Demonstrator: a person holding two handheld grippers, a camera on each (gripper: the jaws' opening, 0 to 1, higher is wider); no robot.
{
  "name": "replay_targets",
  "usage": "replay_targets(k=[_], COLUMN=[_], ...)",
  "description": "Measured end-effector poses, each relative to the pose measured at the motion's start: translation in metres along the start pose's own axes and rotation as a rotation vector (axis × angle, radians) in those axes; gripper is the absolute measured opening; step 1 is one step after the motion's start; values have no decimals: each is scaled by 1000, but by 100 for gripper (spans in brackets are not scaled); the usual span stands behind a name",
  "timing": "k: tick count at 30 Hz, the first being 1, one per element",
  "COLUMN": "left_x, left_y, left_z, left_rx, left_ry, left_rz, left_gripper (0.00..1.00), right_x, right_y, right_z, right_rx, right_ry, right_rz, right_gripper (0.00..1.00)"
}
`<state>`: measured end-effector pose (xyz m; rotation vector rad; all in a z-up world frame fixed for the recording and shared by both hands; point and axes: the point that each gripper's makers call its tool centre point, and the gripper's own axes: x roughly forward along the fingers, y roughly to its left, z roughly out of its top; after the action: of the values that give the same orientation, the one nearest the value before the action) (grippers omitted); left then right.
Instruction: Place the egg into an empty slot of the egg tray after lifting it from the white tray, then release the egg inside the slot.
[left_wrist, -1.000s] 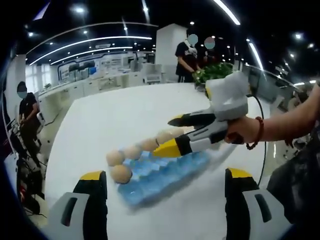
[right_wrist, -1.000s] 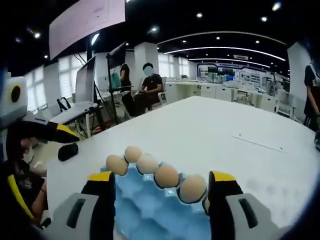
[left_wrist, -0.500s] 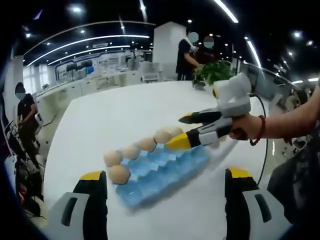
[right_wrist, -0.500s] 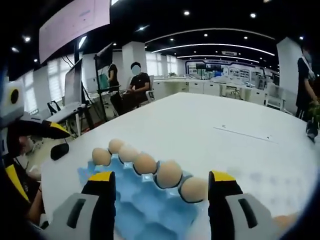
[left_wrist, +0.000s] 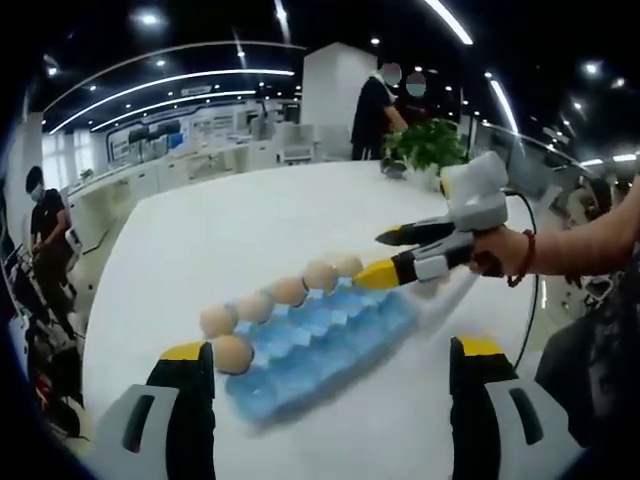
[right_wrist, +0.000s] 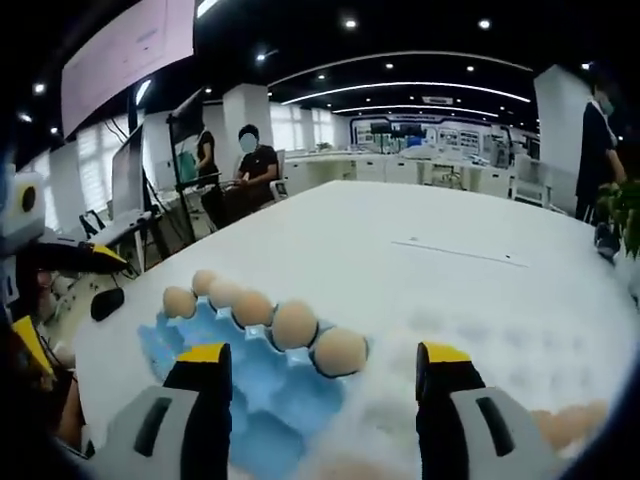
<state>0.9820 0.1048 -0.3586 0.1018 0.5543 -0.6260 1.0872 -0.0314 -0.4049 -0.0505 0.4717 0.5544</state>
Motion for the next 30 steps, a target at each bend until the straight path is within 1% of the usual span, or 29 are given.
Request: replay_targets(k=[3, 5, 10, 18, 20, 21, 22, 24, 26, 30], left_x=[2, 3, 4, 6, 7, 7, 8, 9, 9, 8], left_y=[-1, -2, -3, -5, -5, -5, -6, -6, -7, -7], left_z=[0, 0, 2, 3, 3, 4, 4, 4, 4, 9], left_rx=[4, 4, 3, 9, 8, 6, 7, 13, 14, 10], left_ry=[4, 3, -6, -4, -6, -9, -8, -5, -4, -27], left_rz=[-4, -7, -12, -20, -21, -23, -25, -28, -30, -27], left_gripper=[100, 100, 100, 100, 100, 100, 100, 100, 99, 98], right_x=[-5, -8, -15, -25, -27, -30, -32, -34, -36, -41], right_y=[-9, -15, -26, -44, -47, -52, -53, -56, -58, -64], right_z=[-1, -2, -5, -14, -15, -14, -14, -18, -20, -27], right_rx=[15, 33, 36, 74, 77, 65, 65, 96, 98, 95], right_ry=[-8, -9, -13, -6, -8, -13, -18, -8, -8, 7], right_rz=[-27, -39, -65, -115, -128, -155, -159, -168, -179, -218], right_gripper=[75, 74, 74, 71, 70, 69, 68, 67, 65, 60])
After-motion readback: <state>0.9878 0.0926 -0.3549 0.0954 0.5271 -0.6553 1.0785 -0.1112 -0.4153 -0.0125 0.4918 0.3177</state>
